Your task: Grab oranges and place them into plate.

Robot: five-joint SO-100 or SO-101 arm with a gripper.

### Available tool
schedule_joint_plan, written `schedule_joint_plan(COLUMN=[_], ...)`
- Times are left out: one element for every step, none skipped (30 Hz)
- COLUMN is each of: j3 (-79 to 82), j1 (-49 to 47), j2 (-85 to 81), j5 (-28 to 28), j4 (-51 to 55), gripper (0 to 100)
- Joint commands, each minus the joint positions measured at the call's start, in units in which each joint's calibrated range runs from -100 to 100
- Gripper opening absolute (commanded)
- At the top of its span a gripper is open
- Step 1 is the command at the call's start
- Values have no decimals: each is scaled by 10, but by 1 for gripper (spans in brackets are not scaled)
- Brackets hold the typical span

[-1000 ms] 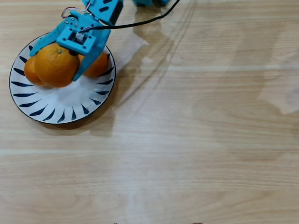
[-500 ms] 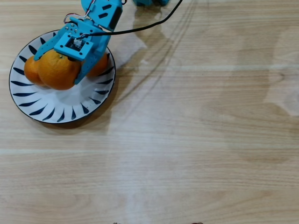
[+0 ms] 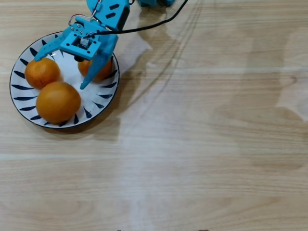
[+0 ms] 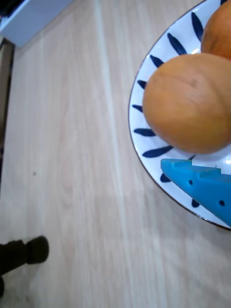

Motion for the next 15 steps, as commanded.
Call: schedule_joint_plan(j3=[-26, -26, -26, -26, -24, -21, -24, -36, -42, -44, -46, -44, -41, -36, -19], j1=[-3, -4, -7, -14, -15, -20, -30, -44, -51, -57, -66, -76, -87, -99, -122], j2=[-11, -12, -14, -28, -40, -53, -67, -94, -107, -119, -130, -145, -158, -173, -206], j5=[-3, -2, 0, 3, 10, 26, 48, 85, 102, 118, 135, 154, 171, 189, 227], j4=[-11, -11, -10, -4, -2, 11, 38, 102, 133, 156, 179, 198, 216, 239, 272], gripper=[42, 42, 42, 38, 35, 31, 26, 16, 12, 7, 3, 1, 2, 3, 2])
